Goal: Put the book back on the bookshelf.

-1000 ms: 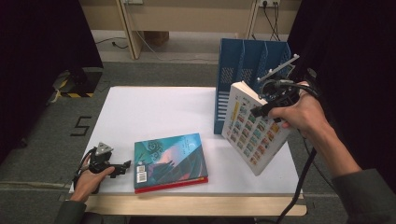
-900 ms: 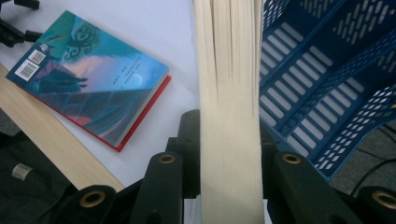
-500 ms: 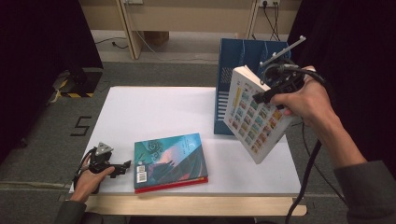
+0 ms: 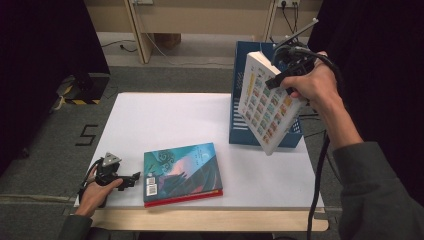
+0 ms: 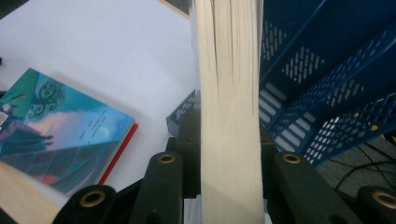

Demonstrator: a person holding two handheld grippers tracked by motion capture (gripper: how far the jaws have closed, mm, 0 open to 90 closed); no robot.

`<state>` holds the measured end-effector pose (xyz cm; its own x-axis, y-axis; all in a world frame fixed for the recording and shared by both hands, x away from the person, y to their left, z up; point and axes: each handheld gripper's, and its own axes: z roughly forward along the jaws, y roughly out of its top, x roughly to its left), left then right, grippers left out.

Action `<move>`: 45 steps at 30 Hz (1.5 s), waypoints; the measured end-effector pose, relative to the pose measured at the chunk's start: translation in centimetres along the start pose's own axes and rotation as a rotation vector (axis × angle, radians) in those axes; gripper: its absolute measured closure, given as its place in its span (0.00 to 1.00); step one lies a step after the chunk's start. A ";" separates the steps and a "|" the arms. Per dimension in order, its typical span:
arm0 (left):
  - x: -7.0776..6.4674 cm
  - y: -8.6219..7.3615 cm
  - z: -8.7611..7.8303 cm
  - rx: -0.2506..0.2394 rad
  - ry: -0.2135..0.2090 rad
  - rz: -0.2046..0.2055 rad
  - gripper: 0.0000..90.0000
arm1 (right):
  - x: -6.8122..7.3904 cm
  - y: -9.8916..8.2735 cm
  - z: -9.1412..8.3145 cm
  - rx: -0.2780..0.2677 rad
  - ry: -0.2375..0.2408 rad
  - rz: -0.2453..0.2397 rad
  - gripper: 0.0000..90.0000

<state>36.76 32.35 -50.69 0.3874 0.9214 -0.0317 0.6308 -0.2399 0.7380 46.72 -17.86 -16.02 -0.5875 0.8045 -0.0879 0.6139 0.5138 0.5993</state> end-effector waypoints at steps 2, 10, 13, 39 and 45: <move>0.0 0.0 0.0 0.000 0.000 0.000 0.02 | -0.2 0.2 0.2 -0.010 0.003 0.004 0.82; 0.0 0.0 0.0 0.000 0.000 0.000 0.02 | -1.9 2.0 2.3 -0.075 0.035 0.082 0.82; 0.0 0.0 0.0 0.000 0.000 0.000 0.02 | -2.3 2.4 2.7 -0.081 0.024 0.094 0.82; 0.0 0.0 0.0 0.002 0.003 0.005 0.02 | -4.5 3.4 2.5 -0.096 -0.030 0.178 0.82; 0.0 0.0 0.0 0.002 0.002 0.005 0.02 | -4.8 3.6 2.7 -0.102 -0.040 0.192 0.82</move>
<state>36.76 32.30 -50.70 0.3887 0.9210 -0.0267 0.6304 -0.2447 0.7367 53.17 -19.02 -15.56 -0.4418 0.8971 0.0054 0.6552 0.3186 0.6850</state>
